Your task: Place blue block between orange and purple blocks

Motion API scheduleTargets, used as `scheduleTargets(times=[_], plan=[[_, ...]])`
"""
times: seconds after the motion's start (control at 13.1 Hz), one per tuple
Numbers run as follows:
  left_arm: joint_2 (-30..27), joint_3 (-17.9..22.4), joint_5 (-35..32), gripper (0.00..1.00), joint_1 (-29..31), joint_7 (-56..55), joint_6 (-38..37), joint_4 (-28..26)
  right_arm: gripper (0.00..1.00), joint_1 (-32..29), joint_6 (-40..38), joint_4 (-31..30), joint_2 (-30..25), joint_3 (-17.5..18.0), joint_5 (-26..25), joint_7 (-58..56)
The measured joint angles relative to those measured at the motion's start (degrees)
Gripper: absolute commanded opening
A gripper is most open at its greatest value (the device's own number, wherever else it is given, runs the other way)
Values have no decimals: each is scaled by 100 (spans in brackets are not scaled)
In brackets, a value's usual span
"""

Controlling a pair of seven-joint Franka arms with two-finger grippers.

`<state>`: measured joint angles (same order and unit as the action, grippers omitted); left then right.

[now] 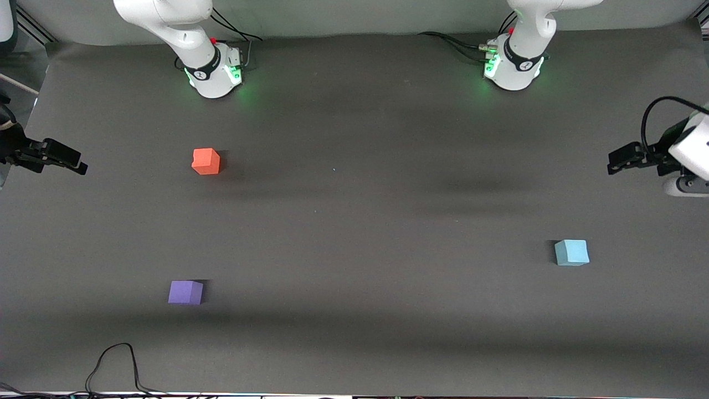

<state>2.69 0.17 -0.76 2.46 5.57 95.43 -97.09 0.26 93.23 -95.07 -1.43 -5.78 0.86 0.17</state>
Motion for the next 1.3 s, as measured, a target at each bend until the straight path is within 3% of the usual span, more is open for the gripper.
scheduleTargets(times=[0.23, 0.69, 1.3], plan=[[178, 31, 1, 100, 337, 312, 629, -361, 100, 0, 1, 4, 0, 0, 0, 4], [822, 17, 1, 100, 372, 339, 2629, -1435, 100, 2, -52, 8, -5, 19, 0, 28], [2440, -4, 1, 100, 370, 339, 5027, -1610, 100, 142, -111, 20, -34, 42, -157, 28]])
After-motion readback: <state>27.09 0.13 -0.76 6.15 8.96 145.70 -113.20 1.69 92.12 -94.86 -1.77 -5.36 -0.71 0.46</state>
